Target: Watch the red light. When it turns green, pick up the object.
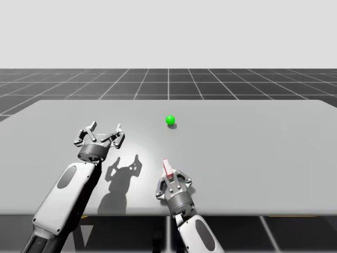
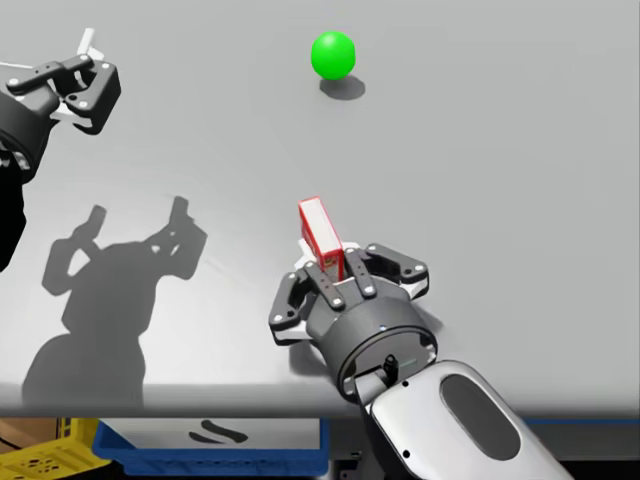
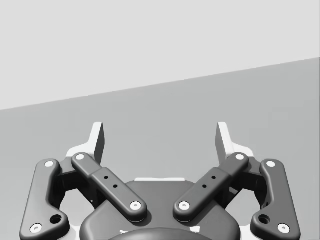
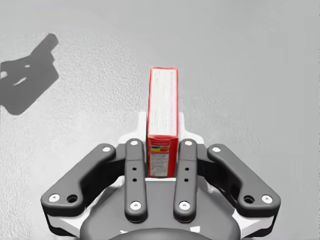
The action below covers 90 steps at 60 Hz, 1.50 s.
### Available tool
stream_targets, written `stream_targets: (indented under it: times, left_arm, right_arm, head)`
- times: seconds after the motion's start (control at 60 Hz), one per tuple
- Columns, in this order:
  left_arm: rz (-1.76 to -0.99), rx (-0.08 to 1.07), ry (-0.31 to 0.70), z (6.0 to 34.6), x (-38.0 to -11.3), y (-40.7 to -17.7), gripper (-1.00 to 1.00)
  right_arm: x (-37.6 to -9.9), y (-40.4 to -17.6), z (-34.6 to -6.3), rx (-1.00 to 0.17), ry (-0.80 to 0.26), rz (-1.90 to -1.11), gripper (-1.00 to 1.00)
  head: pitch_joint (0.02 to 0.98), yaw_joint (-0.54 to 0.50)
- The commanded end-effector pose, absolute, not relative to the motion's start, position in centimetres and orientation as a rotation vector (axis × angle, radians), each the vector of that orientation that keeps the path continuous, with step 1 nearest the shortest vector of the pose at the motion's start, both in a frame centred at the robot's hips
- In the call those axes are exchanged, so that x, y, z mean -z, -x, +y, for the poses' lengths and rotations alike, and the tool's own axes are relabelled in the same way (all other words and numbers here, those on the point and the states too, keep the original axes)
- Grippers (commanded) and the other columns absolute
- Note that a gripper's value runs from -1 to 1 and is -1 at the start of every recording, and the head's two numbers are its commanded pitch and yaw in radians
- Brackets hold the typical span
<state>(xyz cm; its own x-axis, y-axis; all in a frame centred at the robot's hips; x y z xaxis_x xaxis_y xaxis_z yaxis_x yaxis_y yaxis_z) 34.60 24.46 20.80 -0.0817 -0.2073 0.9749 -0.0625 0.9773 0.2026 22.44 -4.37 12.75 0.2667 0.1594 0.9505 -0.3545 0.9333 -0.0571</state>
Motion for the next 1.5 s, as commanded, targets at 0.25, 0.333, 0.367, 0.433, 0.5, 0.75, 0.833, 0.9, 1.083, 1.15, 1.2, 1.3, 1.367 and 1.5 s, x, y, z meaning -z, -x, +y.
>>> stream_targets:
  times: [0.25, 0.333, 0.367, 0.433, 0.5, 0.75, 0.833, 0.9, 1.083, 1.15, 1.2, 1.3, 1.367, 1.5]
  left_arm:
    - [-1.655, 0.119, -0.208, 24.5, -20.9, -34.6, -1.00]
    - [-1.656, 0.120, -0.208, 24.4, -20.8, -34.6, -1.00]
    - [-1.656, 0.122, -0.208, 24.4, -20.8, -34.5, -1.00]
    - [-1.655, 0.122, -0.208, 24.4, -20.8, -34.5, -1.00]
    - [-1.655, 0.123, -0.207, 24.3, -20.7, -34.5, -1.00]
    - [-1.656, 0.124, -0.205, 24.3, -20.6, -34.4, -1.00]
    - [-1.659, 0.122, -0.207, 24.3, -20.7, -34.4, -1.00]
    - [-1.660, 0.121, -0.207, 24.3, -20.7, -34.4, -1.00]
    - [-1.666, 0.117, -0.207, 24.5, -20.9, -34.4, -1.00]
    - [-1.668, 0.115, -0.206, 24.5, -21.0, -34.4, -1.00]
    - [-1.669, 0.114, -0.205, 24.6, -21.0, -34.4, -1.00]
    - [-1.670, 0.111, -0.204, 24.6, -21.1, -34.4, -1.00]
    - [-1.671, 0.111, -0.204, 24.6, -21.1, -34.4, -1.00]
    - [-1.673, 0.110, -0.203, 24.6, -21.2, -34.3, -1.00]
  right_arm:
    - [-12.2, -22.5, -5.0, -0.339, -0.144, -1.254, 1.00]
    - [-12.2, -22.5, -5.1, -0.334, -0.154, -1.248, 1.00]
    - [-12.2, -22.5, -5.1, -0.332, -0.154, -1.249, 1.00]
    - [-12.2, -22.4, -5.2, -0.329, -0.154, -1.253, 1.00]
    - [-12.2, -22.4, -5.2, -0.325, -0.158, -1.254, 1.00]
    - [-12.6, -22.3, -5.6, -0.314, -0.174, -1.285, 1.00]
    - [-13.1, -22.3, -5.7, -0.310, -0.182, -1.302, 1.00]
    - [-13.7, -22.4, -5.9, -0.304, -0.194, -1.315, 1.00]
    - [-16.5, -23.2, -6.6, -0.301, -0.177, -1.394, 1.00]
    - [-17.8, -23.7, -7.0, -0.298, -0.163, -1.430, 1.00]
    - [-18.9, -24.1, -7.3, -0.294, -0.155, -1.456, 1.00]
    - [-20.9, -24.7, -8.0, -0.289, -0.138, -1.514, 1.00]
    - [-22.3, -24.9, -8.4, -0.287, -0.126, -1.552, 1.00]
    - [-25.8, -25.1, -9.6, -0.273, -0.095, -1.656, 1.00]
  head:
    - [0.813, 0.00]
    - [0.726, 0.00]
    - [0.693, 0.00]
    - [0.638, -0.01]
    - [0.579, 0.00]
    - [0.475, 0.00]
    - [0.473, 0.00]
    - [0.471, 0.00]
    - [0.463, 0.00]
    - [0.461, 0.01]
    - [0.459, 0.01]
    - [0.455, 0.01]
    - [0.454, 0.01]
    - [0.452, 0.02]
